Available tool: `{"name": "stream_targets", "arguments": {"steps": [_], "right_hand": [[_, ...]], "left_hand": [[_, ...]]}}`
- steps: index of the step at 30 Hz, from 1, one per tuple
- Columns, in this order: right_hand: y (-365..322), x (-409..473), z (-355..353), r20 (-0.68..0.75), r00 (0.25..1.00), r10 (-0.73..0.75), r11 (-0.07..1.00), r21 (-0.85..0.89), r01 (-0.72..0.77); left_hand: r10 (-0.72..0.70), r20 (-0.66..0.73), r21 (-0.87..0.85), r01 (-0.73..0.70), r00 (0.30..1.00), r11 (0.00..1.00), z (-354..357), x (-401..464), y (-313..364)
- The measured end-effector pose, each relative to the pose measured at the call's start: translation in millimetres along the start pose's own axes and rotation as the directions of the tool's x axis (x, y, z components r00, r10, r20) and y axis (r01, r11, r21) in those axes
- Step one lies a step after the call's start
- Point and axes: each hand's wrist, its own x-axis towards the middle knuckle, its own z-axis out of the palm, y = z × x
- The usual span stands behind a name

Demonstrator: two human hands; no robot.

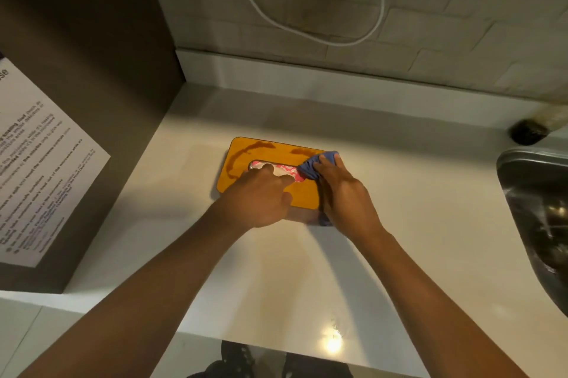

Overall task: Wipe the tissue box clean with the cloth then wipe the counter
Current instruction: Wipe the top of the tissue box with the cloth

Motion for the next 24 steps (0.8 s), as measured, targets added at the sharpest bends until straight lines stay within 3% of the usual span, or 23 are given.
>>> {"name": "stream_targets", "arguments": {"steps": [6, 9, 12, 16, 21, 24], "right_hand": [[0, 20, -8, -0.044, 0.997, -0.066, 0.998, -0.012, 0.065], [4, -3, -5, -0.077, 0.989, -0.129, 0.991, -0.035, 0.127], [1, -29, 1, -0.012, 0.996, -0.087, 0.996, 0.03, 0.088], [-6, 7, -11, -0.012, 0.999, 0.037, 0.994, -0.098, -0.037], [-18, 59, -20, 0.102, 0.992, -0.08, 0.923, -0.368, 0.112], [-22, 69, -20, 0.099, 0.986, -0.136, 0.926, -0.341, 0.162]], "left_hand": [[-0.035, 0.033, -0.015, 0.036, 0.999, 0.999, -1, -1, 4], [-0.044, 0.076, 0.077, 0.038, 0.996, 0.996, -2, 0, 8], [-0.046, 0.069, 0.08, 0.04, 0.997, 0.996, -2, 0, 7], [-0.028, 0.046, 0.094, 0.023, 0.999, 0.995, 1, -2, 5], [-0.036, -0.008, 0.128, 0.037, 0.999, 0.991, 6, -3, 7], [-0.038, -0.01, 0.107, 0.039, 0.999, 0.994, 4, -2, 7]]}}
